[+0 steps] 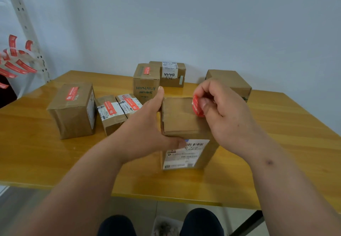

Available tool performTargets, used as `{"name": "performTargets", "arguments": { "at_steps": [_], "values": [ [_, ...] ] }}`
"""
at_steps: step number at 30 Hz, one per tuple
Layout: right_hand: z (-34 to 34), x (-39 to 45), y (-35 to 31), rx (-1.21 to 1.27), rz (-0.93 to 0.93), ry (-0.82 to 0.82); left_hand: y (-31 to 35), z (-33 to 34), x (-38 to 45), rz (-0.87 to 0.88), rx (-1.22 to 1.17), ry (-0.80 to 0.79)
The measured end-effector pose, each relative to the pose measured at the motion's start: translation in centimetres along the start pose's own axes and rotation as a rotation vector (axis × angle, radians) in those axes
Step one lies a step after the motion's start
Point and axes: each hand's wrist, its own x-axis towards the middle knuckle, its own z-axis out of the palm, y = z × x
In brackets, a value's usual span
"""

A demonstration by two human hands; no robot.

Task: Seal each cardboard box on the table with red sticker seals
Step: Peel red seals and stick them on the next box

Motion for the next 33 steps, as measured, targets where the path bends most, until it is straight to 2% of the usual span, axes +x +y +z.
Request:
{"name": "performTargets", "arguments": {
  "at_steps": [2,4,6,10,12,17,26,33],
  "values": [
    [-0.4,0.3,-0.1,0.046,0.053,0.006,-0.3,-1.0,0.5,-0.022,-0.184,-0.128],
    [-0.9,0.5,-0.2,0.097,0.122,-0.004,-0.7,-1.2,0.8,0.005,-0.301,-0.129],
    [-1.2,0.6,-0.2,0.145,0.179,-0.028,-0.8,-0.9,0.8,0.035,-0.35,-0.052],
    [-1.1,0.8,0.0,0.102,0.225,0.01,0.0,0.4,0.6,0.145,-0.145,0.227],
    [-1.1,1.0,0.0,0.111,0.225,0.034,0.7,1.0,0.3,0.174,-0.126,0.3],
    [-0.9,1.4,0.0,0.131,0.186,0.057,1.3,1.6,0.3,0.141,-0.014,0.254],
    [0.1,1.7,0.2,0.173,0.14,0.094,1.2,0.9,0.2,0.104,-0.114,0.178],
    [0.4,1.4,0.4,0.162,0.097,0.135,1.1,0.6,0.2,0.108,-0.093,0.156]
  ]
}}
